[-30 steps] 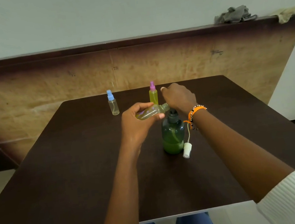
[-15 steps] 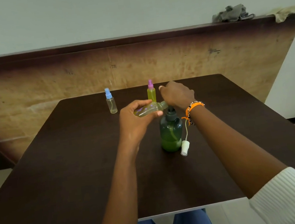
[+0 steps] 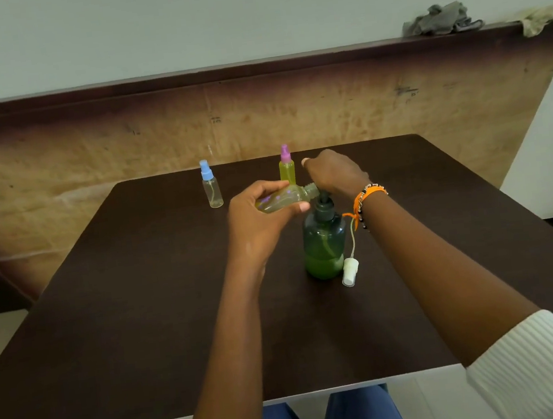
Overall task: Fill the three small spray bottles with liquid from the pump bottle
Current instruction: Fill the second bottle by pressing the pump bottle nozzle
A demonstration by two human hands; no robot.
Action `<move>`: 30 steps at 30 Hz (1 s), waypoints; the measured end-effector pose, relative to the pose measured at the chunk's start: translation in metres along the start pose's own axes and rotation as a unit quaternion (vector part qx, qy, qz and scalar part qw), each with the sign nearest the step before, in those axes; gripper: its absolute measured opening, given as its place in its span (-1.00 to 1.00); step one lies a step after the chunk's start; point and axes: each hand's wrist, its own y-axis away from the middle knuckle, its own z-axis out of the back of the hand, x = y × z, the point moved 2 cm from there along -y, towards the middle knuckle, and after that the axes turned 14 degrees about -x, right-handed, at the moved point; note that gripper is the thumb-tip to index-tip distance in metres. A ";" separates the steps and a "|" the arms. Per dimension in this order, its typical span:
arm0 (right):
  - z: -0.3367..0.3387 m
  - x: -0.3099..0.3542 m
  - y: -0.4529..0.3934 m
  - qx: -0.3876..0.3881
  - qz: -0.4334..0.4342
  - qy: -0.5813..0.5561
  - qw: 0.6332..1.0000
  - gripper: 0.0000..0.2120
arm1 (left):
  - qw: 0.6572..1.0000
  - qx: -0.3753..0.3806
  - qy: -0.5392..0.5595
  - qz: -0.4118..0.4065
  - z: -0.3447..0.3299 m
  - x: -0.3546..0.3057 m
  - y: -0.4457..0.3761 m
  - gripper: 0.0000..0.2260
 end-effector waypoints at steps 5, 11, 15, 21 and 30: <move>-0.006 -0.009 -0.006 -0.023 -0.010 -0.032 0.999 -0.73 | 1.000 0.007 -0.007 0.002 -0.001 0.007 0.000 -0.69; -0.002 -0.009 -0.001 -0.008 -0.006 -0.010 1.000 -0.69 | 1.000 0.004 0.001 0.013 -0.001 0.008 0.000 -0.68; 0.004 -0.002 -0.003 -0.001 0.016 0.020 1.000 -0.55 | 1.000 0.001 0.005 0.003 -0.002 0.002 0.000 -0.69; -0.008 -0.011 -0.005 -0.006 -0.012 -0.029 0.999 -0.74 | 1.000 -0.004 0.004 0.014 -0.003 0.009 0.002 -0.69; 0.002 -0.001 -0.004 -0.001 0.003 0.010 1.000 -0.56 | 1.000 -0.004 0.002 0.005 -0.002 0.000 -0.001 -0.69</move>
